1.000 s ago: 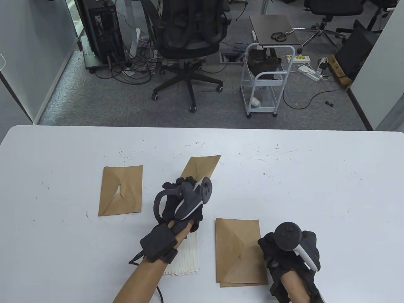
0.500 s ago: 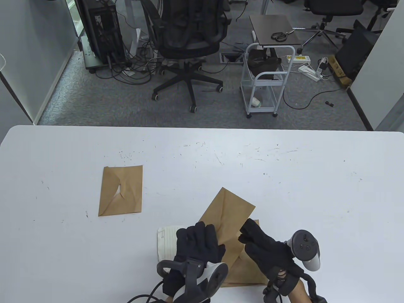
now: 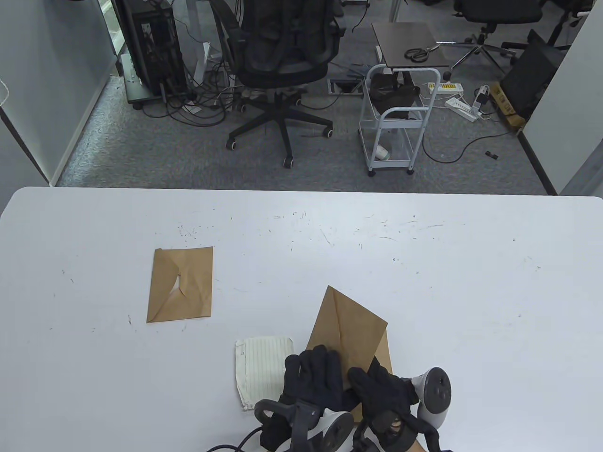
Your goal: Pull paper from envelopes and stack
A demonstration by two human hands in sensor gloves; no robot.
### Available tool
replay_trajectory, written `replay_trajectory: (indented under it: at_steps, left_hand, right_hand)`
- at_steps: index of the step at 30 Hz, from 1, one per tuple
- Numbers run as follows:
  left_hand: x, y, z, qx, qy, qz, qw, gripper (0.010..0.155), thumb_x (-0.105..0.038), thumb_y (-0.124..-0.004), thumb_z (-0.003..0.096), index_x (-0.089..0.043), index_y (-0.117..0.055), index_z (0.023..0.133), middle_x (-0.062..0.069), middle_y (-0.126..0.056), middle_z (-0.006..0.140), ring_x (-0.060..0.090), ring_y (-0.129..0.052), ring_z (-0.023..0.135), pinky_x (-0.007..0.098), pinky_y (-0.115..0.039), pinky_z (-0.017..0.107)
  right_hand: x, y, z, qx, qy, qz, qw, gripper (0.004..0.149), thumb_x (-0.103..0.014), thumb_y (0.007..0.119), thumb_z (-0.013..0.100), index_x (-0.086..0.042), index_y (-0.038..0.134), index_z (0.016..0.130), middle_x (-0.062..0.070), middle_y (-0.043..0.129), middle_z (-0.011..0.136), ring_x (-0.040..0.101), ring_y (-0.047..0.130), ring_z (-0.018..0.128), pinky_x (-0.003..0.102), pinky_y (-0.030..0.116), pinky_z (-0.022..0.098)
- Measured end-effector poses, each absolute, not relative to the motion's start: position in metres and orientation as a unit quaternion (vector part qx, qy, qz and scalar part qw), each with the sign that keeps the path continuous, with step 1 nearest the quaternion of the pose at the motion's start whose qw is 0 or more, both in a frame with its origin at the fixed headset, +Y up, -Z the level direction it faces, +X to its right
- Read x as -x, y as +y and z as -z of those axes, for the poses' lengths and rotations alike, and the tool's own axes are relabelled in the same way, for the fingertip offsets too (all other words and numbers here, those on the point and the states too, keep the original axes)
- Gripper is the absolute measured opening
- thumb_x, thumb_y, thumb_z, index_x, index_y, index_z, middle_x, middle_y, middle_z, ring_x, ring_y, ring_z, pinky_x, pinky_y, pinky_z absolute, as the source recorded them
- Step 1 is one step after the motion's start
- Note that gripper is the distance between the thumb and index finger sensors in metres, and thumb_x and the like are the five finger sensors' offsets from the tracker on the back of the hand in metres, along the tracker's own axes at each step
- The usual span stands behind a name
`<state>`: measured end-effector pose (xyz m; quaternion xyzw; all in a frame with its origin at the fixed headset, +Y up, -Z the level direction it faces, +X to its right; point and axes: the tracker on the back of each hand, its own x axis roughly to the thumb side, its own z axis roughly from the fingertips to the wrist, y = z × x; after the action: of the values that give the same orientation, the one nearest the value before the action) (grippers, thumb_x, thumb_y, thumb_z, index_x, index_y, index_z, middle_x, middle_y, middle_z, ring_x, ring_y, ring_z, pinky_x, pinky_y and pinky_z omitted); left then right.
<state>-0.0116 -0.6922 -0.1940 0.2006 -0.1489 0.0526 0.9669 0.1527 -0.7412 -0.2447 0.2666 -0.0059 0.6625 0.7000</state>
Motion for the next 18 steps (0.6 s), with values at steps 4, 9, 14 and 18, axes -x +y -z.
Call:
replay_trajectory:
  at_steps: [4,9,14,18]
  left_hand:
    - [0.016,-0.693,0.195,-0.184,-0.157,-0.065,0.968,0.079,-0.063,-0.067,0.0351,-0.007,-0.079,0.089,0.020,-0.090,0.090,0.037,-0.103,0.073,0.058,-0.073,0.064]
    - [0.011,-0.700,0.189,-0.137,-0.253,-0.119,0.950,0.075,-0.062,-0.066,0.0370,-0.014,-0.075,0.094,0.013,-0.085,0.098,0.032,-0.098,0.081,0.053,-0.077,0.062]
    - [0.027,-0.699,0.203,-0.114,-0.217,-0.188,0.951,0.081,-0.062,-0.065,0.0378,-0.016,-0.059,0.103,0.013,-0.072,0.106,0.031,-0.091,0.089,0.051,-0.076,0.063]
    - [0.057,-0.701,0.224,-0.075,-0.154,-0.286,0.943,0.085,-0.062,-0.064,0.0386,-0.014,-0.047,0.107,0.016,-0.068,0.107,0.032,-0.093,0.086,0.051,-0.076,0.062]
  right_hand:
    - [-0.157,-0.743,0.247,-0.249,-0.021,-0.673,0.696,0.054,-0.025,0.067,0.049,0.003,0.059,0.093,0.037,0.074,0.086,0.049,0.088,0.064,0.064,0.072,0.047]
    - [-0.167,-0.729,0.245,-0.257,-0.095,-0.716,0.642,0.053,-0.025,0.066,0.049,0.001,0.058,0.095,0.039,0.071,0.087,0.051,0.084,0.067,0.066,0.069,0.047]
    - [-0.165,-0.707,0.234,-0.309,-0.137,-0.758,0.557,0.053,-0.027,0.067,0.049,0.001,0.061,0.094,0.037,0.074,0.087,0.050,0.086,0.067,0.065,0.071,0.047]
    - [-0.161,-0.703,0.230,-0.334,-0.133,-0.751,0.553,0.053,-0.028,0.067,0.049,0.000,0.063,0.094,0.035,0.076,0.086,0.047,0.088,0.067,0.063,0.073,0.047]
